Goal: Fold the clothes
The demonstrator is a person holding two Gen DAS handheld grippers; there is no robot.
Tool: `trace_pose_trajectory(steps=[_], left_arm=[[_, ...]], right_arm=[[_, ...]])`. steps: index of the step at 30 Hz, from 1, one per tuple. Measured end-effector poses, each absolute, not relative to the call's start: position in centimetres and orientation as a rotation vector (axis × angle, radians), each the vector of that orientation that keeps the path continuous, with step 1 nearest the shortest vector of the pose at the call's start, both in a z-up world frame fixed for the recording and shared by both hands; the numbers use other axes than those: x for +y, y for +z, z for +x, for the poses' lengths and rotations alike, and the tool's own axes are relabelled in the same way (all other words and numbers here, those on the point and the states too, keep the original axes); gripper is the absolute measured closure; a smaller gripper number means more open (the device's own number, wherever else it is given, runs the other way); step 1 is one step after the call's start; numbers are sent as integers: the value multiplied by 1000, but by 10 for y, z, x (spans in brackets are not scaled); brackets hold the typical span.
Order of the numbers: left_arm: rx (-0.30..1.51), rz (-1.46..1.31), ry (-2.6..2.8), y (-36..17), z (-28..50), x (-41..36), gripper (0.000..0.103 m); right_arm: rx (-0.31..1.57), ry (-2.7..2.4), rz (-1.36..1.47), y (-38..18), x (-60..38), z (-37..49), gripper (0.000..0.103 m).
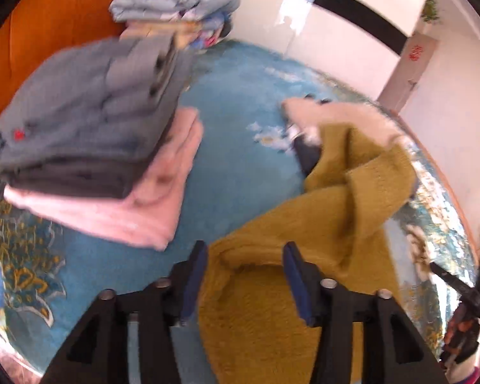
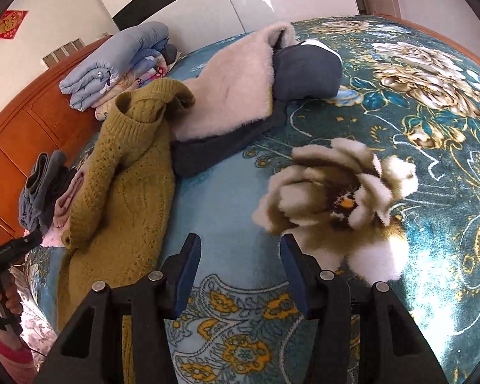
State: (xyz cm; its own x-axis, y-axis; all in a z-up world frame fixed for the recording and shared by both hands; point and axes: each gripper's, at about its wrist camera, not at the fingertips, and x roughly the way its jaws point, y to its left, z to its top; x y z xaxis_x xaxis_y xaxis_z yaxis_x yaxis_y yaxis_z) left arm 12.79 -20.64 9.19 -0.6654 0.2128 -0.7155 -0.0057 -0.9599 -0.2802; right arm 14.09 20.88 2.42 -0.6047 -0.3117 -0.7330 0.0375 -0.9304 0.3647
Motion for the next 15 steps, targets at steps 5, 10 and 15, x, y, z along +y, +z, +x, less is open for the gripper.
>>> trace_pose_trajectory(steps=[5,10,15], left_arm=[[-438,-1092,2494,103,53,-160,37],[-734,-1310,2137,43,-53,-128,37],[-993,-1388,1833,-5,-82,-106,30]], right_arm=[[-494,-2597,1303,21,212,138,50],[-441,-2613,1296,26,218,150,50],[-520,-2656,1314,22,246,162,49]])
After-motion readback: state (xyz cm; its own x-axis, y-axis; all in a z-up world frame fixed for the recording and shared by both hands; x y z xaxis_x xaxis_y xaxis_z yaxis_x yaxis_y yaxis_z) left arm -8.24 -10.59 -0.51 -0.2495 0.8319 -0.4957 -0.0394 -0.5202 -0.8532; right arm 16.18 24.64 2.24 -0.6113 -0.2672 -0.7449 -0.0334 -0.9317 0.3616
